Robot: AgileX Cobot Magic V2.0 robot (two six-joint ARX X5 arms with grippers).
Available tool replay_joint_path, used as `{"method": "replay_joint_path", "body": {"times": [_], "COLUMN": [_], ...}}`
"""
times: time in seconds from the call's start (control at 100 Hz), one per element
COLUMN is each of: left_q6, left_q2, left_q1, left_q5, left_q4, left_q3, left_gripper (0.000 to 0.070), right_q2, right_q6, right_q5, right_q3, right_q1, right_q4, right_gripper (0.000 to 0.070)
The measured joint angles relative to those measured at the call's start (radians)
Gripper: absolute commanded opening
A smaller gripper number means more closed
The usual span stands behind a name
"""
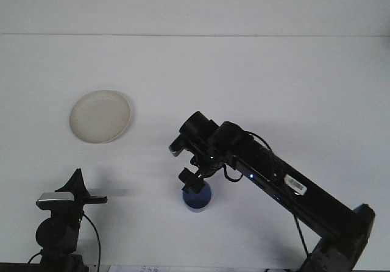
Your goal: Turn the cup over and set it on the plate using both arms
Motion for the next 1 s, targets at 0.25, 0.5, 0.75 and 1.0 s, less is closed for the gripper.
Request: {"method": "replay_joint_path", "body": {"times": [0.25, 0.5, 0.75, 1.0], "left_q6": [0.0, 0.0, 0.0, 0.0], "left_q2": [0.0, 0.0, 0.0, 0.0], "left_q1": [0.0, 0.0, 0.0, 0.0], "left_q5": [0.0, 0.0, 0.0, 0.0], "left_q4": [0.0, 0.0, 0.0, 0.001], "left_q3": [0.0, 0.0, 0.0, 0.0], "left_gripper": [0.0012, 0.0012, 0.0012, 0.0012], "right_q2": [-0.287, -0.697, -1.196, -1.522], "right_q6": [-0.006, 0.007, 0.048, 0.051], "right_q5": [0.152, 0.336, 0.486, 0.488], "right_q3": [0.033, -0.211, -0.701, -1.052], "right_q1": [-0.002, -0.002, -0.002, -0.002], "right_q4": [0.056, 0.243, 0.581, 0.752], "right_gripper": [0.048, 0.0479, 0.0479, 0.0479]}}
